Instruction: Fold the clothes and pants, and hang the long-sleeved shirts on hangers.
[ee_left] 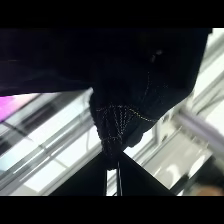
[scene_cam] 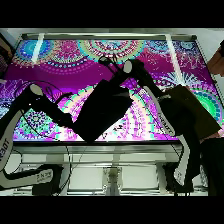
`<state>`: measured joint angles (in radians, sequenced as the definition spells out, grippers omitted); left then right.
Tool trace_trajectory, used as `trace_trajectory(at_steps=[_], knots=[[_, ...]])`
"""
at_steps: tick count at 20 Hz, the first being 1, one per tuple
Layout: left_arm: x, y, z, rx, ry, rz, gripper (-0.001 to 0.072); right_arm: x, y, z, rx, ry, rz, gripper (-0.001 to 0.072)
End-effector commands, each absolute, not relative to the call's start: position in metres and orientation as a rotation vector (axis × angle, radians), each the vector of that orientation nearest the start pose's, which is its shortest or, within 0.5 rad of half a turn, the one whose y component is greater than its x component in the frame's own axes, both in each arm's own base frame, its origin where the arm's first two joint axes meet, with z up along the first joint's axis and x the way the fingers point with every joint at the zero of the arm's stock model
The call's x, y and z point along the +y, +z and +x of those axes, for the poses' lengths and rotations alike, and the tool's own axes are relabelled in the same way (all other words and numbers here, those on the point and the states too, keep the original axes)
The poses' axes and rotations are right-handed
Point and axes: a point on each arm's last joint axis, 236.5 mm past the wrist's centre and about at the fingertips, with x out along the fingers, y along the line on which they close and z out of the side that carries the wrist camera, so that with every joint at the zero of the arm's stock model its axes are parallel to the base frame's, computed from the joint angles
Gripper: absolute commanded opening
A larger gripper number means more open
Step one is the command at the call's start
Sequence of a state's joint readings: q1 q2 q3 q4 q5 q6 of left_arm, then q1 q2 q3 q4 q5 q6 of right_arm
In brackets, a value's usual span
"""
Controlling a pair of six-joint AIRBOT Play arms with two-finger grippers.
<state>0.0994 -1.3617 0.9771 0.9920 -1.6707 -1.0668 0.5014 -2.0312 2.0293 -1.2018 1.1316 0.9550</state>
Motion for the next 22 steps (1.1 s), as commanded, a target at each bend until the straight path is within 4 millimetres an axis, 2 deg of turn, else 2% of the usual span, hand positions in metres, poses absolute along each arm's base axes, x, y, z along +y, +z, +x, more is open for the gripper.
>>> trace_trajectory(at_steps=[1,4,8,14,19,20,22], knots=[[-0.085,-0.017,0.246,1.711,-0.734,-0.435,0.0032,0.391,-0.032,0.470,0.882,1.066,-0.550,0.0555],[-0.081,-0.017,0.247,1.707,-0.723,-0.448,0.0032,0.414,-0.049,0.456,0.859,1.130,-0.590,0.0555],[-0.082,-0.017,0.246,1.710,-0.727,-0.447,0.0032,0.433,-0.062,0.466,0.797,1.108,-0.579,0.0555],[-0.082,-0.017,0.246,1.709,-0.727,-0.447,0.0032,0.430,-0.098,0.465,0.853,1.106,-0.579,0.0547],[-0.082,-0.017,0.246,1.708,-0.729,-0.446,0.0032,0.413,-0.100,0.492,0.825,1.041,-0.562,0.0531],[-0.082,-0.017,0.247,1.707,-0.730,-0.444,0.0032,0.408,-0.101,0.496,0.832,1.032,-0.548,0.0495],[-0.082,-0.017,0.247,1.706,-0.730,-0.444,0.0032,0.402,-0.103,0.494,0.855,1.037,-0.544,0.0494]])
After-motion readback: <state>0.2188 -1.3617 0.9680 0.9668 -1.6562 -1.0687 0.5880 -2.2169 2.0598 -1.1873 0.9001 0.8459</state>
